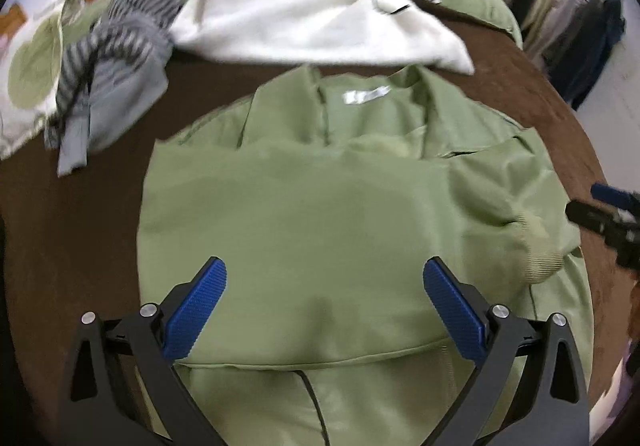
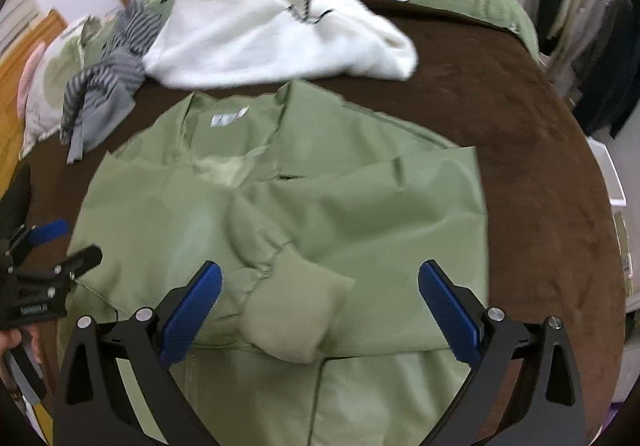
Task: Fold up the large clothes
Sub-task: 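Release the cuff and move both grippers to the ribbed jacket hem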
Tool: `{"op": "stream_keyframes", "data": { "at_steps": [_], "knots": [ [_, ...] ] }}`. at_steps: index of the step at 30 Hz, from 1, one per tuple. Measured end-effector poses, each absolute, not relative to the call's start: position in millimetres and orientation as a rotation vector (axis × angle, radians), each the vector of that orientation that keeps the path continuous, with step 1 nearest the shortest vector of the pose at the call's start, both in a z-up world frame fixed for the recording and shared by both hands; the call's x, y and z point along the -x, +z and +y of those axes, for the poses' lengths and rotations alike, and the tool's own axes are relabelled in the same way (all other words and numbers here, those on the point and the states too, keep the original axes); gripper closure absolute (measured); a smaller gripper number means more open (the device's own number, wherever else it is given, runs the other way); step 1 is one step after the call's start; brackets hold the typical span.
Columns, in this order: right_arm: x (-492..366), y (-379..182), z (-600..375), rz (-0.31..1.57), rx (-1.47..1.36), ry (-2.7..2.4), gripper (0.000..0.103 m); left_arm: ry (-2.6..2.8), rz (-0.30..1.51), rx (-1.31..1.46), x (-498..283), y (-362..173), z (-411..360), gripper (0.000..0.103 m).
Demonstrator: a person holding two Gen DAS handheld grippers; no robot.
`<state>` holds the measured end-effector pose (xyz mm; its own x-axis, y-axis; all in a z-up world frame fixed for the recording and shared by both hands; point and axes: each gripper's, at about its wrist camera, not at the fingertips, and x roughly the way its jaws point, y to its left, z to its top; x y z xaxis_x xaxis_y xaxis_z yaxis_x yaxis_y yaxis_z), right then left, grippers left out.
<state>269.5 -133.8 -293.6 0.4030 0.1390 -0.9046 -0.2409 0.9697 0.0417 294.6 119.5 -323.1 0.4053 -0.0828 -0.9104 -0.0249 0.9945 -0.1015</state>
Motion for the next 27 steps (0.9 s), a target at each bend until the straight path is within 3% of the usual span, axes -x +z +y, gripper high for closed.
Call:
{"op": "stream_keyframes", "data": {
  "at_steps": [11, 27],
  "knots": [
    [-274.9, -377.1, -118.9, 1.209, 0.119, 0.236, 0.008, -0.023, 1.198, 0.14, -285.6, -401.1, 132.4, 0.006],
    [-277.5, -380.9, -117.0, 1.179, 0.111, 0.22, 0.005, -0.038, 1.139, 0.144, -283.1, -405.4, 135.0, 0.006]
  ]
}}
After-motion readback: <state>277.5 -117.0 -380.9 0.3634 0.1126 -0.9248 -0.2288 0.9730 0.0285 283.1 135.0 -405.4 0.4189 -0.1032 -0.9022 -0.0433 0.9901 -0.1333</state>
